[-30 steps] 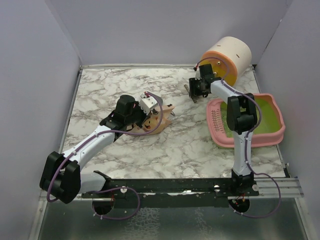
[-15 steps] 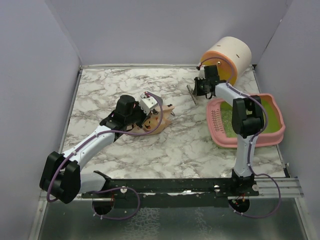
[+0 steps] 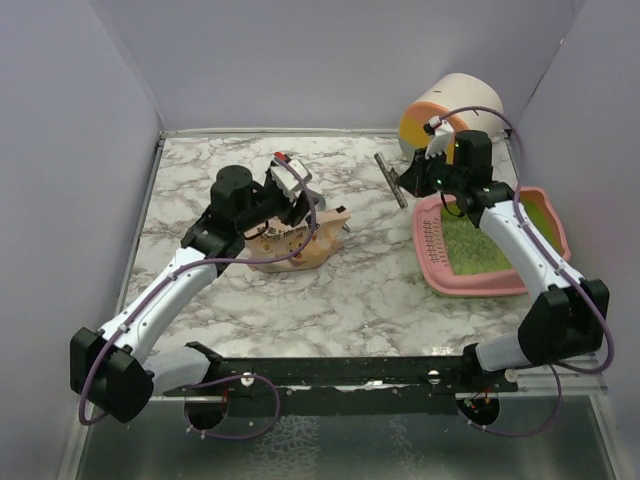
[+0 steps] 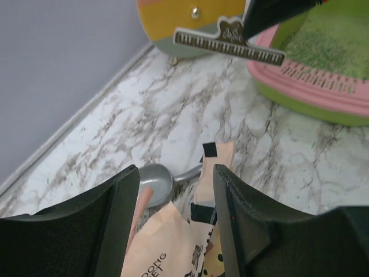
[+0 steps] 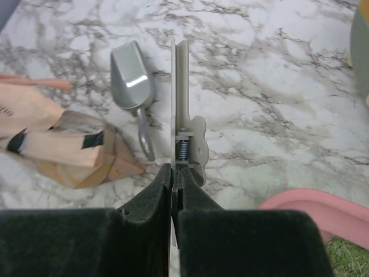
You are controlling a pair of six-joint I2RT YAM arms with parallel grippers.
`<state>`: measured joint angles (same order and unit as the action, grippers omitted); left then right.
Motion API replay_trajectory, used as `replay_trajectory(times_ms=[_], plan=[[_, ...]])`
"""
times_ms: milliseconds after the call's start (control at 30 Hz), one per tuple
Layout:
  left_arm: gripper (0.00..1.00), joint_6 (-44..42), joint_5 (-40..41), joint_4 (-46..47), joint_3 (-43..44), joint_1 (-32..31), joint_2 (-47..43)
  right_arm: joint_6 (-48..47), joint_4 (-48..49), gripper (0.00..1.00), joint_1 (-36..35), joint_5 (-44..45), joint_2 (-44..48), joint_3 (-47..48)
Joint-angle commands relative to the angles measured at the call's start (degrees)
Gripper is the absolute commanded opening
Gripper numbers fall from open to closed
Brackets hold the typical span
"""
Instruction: Fill the litter box with clean litter
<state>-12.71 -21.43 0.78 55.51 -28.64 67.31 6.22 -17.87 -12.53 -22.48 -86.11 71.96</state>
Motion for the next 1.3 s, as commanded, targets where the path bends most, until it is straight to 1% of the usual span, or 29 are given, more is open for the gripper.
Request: replay_trajectory(times_ms=[0,67,167,200,267,433,533,600,733,967,1167,1267], plan=[[0.57,3.09,-6.78,-2.00,5.02,-0.27,-3.98,-1.48,-2.85,0.01,-0.12,-13.06,9.74,-5.91],[0.61,5.29,-8.58,-1.67,5.26,-0.23,-5.87,-0.42,-0.60,0.01,-0.20,-21.01,15.32,-9.86],[0.64,8.47,-9.36,-1.76,4.79,-0.27,-8.62,1.05,1.41,0.01,-0.44,-35.41,21.10,-13.74],[0.66,9.51,-10.51,-1.66,4.27,-0.27,-9.45,1.30,1.24,0.01,-0.58,-38.29,23.16,-14.64],[0.66,11.36,-13.21,-1.49,3.10,-0.25,-10.54,1.21,1.25,0.01,-1.36,-43.11,26.00,-16.20],[0.67,15.79,-19.43,1.52,0.00,-0.27,-11.14,1.24,2.53,0.01,-3.82,-49.86,30.44,-18.02],[0.67,17.12,-19.67,2.07,-0.26,-0.27,-10.55,0.68,1.46,0.01,-4.74,-50.00,31.01,-17.45],[0.67,18.25,-21.58,3.63,-0.44,-0.24,-10.44,0.16,0.43,0.01,-5.17,-49.75,30.72,-16.82],[0.67,21.59,-28.18,8.93,-1.44,-0.27,-10.97,-0.71,-1.20,0.01,-5.73,-47.82,29.55,-15.95],[0.67,26.09,-40.65,12.44,-2.22,-0.27,-11.70,-1.01,-1.11,0.01,-6.35,-47.57,29.05,-16.11],[0.65,28.29,-44.59,9.32,0.88,-0.25,-6.44,-0.91,-0.31,0.01,-6.76,-47.56,29.44,-16.66],[0.62,29.57,-45.11,8.08,2.32,-0.24,-3.36,-1.03,-0.20,0.01,-6.86,-47.24,29.51,-16.56]])
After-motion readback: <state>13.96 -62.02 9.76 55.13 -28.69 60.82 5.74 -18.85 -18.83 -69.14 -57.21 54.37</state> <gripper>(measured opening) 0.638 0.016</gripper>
